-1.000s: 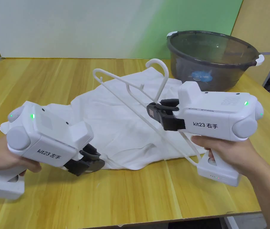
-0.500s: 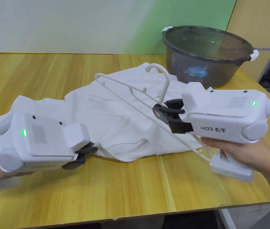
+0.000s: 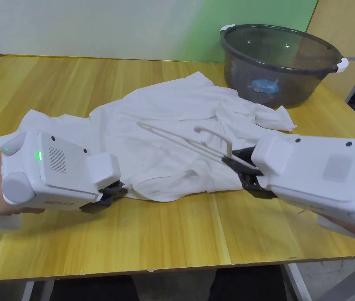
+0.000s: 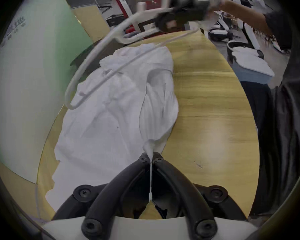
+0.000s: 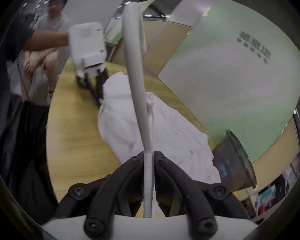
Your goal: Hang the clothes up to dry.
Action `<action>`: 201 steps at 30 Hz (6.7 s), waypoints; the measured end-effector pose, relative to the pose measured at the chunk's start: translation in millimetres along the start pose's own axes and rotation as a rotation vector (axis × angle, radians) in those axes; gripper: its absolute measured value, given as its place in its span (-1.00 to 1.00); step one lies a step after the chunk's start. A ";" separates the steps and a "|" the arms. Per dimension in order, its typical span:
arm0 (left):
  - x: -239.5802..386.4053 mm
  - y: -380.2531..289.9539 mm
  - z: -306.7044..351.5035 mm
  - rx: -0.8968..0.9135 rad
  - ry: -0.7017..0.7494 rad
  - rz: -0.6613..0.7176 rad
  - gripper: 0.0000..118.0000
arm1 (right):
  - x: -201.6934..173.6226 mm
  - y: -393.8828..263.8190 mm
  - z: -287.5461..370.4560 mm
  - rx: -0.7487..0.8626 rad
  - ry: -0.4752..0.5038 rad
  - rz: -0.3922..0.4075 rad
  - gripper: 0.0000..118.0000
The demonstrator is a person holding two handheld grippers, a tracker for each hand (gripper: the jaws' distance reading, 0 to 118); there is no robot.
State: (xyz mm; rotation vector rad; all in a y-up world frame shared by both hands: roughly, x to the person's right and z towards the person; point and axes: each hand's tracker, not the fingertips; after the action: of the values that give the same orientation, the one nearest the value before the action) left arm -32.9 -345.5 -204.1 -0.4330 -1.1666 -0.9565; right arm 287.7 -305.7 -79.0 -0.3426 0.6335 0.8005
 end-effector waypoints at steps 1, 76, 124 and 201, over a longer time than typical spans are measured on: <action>1.8 -3.0 -0.4 0.013 0.015 -0.001 -1.00 | -2.1 -7.0 0.1 -0.001 0.021 -0.011 -0.84; 40.8 7.4 10.1 0.262 -0.035 0.083 -1.00 | -109.7 -20.4 14.5 -0.128 -0.142 0.342 -0.83; 10.1 -12.7 23.9 0.430 -0.007 0.276 -1.00 | 4.8 52.6 -97.4 0.010 0.337 -0.512 -0.84; -113.7 54.5 50.2 -0.077 -0.451 0.147 -0.79 | 60.6 44.0 -112.9 0.399 0.694 -0.355 -0.84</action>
State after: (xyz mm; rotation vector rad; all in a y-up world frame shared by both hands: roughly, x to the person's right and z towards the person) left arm -26.2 -232.8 -279.4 -0.8149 -1.4821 -0.7976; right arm 242.1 -300.7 -206.5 -0.3508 1.3154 0.1839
